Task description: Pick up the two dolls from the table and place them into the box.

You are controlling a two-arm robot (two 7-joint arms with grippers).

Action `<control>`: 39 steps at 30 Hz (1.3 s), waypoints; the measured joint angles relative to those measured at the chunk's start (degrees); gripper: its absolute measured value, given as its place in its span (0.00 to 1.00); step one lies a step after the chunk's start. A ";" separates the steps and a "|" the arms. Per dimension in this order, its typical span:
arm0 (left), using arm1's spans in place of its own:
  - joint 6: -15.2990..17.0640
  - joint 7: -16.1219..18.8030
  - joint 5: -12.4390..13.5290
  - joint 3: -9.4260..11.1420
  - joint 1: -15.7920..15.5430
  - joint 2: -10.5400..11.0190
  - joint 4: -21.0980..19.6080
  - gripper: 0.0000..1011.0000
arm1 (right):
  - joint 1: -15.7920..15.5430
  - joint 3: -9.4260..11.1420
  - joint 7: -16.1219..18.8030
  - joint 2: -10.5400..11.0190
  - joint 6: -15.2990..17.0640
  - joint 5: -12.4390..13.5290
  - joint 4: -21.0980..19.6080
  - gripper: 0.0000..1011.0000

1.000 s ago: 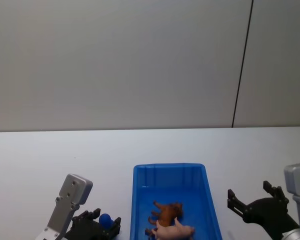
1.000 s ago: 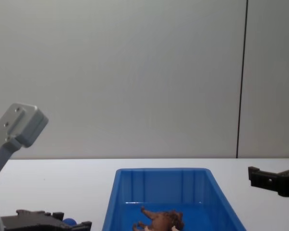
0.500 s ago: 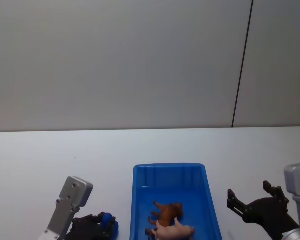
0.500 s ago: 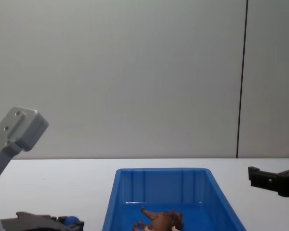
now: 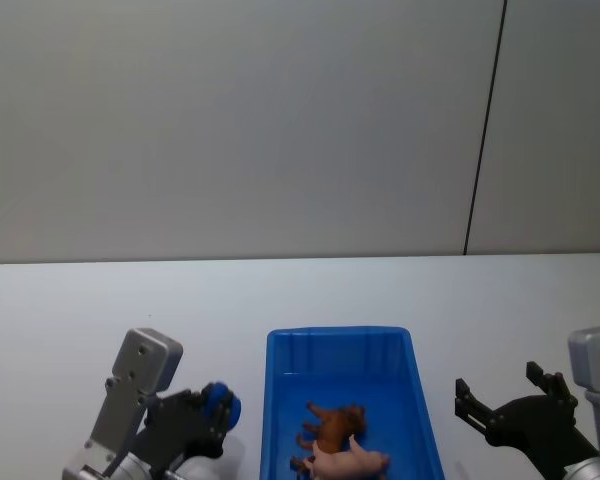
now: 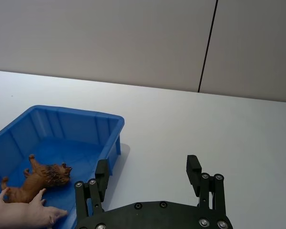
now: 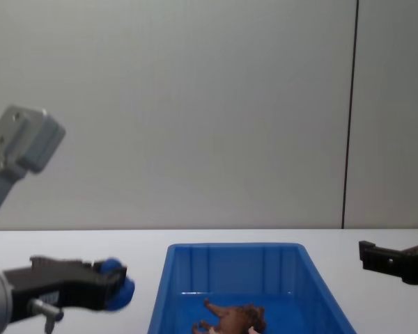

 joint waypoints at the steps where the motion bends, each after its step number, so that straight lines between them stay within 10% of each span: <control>1: -0.47 0.00 0.15 -0.05 -0.04 0.00 -0.19 0.18 | 0.00 0.00 0.00 0.00 0.00 0.00 0.00 0.99; 18: -9.63 -6.23 0.37 -0.74 -2.18 -0.95 -2.36 0.09 | 0.00 0.00 0.00 0.00 0.00 0.00 0.00 0.99; 39: -15.44 -21.66 -3.00 0.50 -7.23 -5.19 0.46 0.77 | 0.00 0.00 0.00 0.00 0.00 0.00 0.00 0.99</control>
